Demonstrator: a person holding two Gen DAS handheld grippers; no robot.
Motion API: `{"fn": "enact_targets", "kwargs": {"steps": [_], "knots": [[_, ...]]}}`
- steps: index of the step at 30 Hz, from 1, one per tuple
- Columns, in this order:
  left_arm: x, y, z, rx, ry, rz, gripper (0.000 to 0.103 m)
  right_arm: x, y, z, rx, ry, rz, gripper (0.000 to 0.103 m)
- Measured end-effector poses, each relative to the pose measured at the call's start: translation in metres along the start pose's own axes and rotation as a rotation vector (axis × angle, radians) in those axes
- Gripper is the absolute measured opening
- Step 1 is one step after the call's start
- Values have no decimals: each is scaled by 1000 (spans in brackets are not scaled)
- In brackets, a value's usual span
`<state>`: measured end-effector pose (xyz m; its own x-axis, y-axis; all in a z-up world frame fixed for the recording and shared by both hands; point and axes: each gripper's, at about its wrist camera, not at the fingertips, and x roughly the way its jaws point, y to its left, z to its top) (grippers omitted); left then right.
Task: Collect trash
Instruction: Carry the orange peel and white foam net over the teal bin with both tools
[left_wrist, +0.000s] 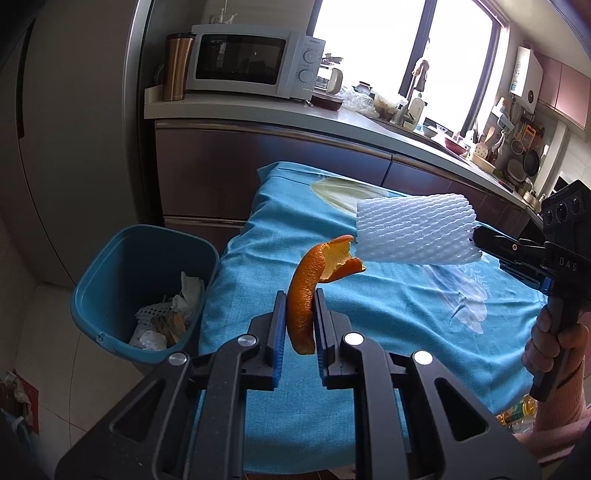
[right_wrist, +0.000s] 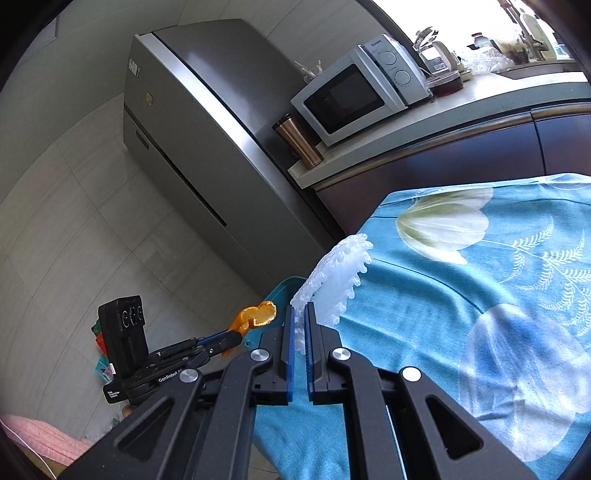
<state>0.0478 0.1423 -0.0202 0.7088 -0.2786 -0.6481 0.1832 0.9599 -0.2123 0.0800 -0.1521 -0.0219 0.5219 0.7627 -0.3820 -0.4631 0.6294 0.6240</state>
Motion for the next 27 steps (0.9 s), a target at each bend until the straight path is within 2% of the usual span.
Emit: {"fn": "enact_targets", "kwargs": {"steps": [27], "knots": [[-18, 38, -5, -60, -30, 95, 15, 63, 22, 6, -27, 102, 102, 4]]}}
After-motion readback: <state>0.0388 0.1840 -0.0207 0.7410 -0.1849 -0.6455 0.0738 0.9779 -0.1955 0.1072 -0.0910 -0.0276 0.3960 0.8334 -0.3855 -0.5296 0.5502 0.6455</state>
